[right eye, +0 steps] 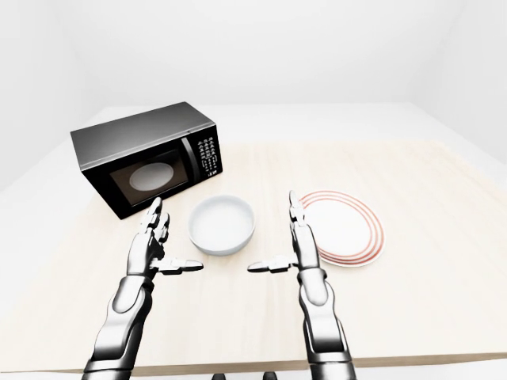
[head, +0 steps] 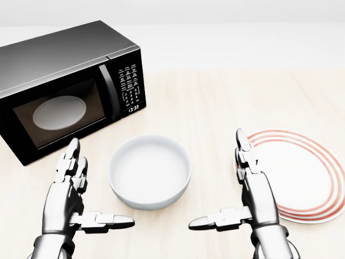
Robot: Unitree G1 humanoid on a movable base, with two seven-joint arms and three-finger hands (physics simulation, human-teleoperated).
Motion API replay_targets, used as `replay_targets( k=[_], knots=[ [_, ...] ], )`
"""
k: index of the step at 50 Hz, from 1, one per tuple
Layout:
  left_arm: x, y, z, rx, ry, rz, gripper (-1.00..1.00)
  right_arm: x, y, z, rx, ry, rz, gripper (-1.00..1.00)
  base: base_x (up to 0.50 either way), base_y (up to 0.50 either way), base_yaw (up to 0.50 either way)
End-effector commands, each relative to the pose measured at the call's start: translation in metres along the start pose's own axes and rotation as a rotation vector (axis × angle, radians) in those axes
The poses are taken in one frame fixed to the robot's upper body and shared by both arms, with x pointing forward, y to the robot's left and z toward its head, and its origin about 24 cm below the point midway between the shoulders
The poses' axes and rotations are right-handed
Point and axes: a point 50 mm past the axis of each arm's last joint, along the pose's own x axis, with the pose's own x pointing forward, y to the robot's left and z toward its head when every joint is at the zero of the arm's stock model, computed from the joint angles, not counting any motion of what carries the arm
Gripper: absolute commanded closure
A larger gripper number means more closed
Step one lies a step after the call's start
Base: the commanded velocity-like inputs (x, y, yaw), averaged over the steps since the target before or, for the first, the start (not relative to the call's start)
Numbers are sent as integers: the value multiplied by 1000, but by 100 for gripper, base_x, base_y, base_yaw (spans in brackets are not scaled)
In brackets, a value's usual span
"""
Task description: Pick up the white bowl and put it on the plate.
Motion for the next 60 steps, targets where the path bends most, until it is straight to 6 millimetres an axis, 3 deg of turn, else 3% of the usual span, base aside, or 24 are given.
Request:
replay_targets(
  k=[1, 38, 60],
  knots=[
    [0, 0, 0, 0, 0, 1, -100, 6, -6, 10, -166, -45, 17, -100, 0, 0, 0],
    [0, 0, 0, 0, 0, 0, -100, 34, 6, 29, -772, -82, 267, -100, 0, 0, 0],
    [0, 0, 0, 0, 0, 0, -100, 44, 21, 40, -1017, -89, 331, -100, 0, 0, 0]
  ],
)
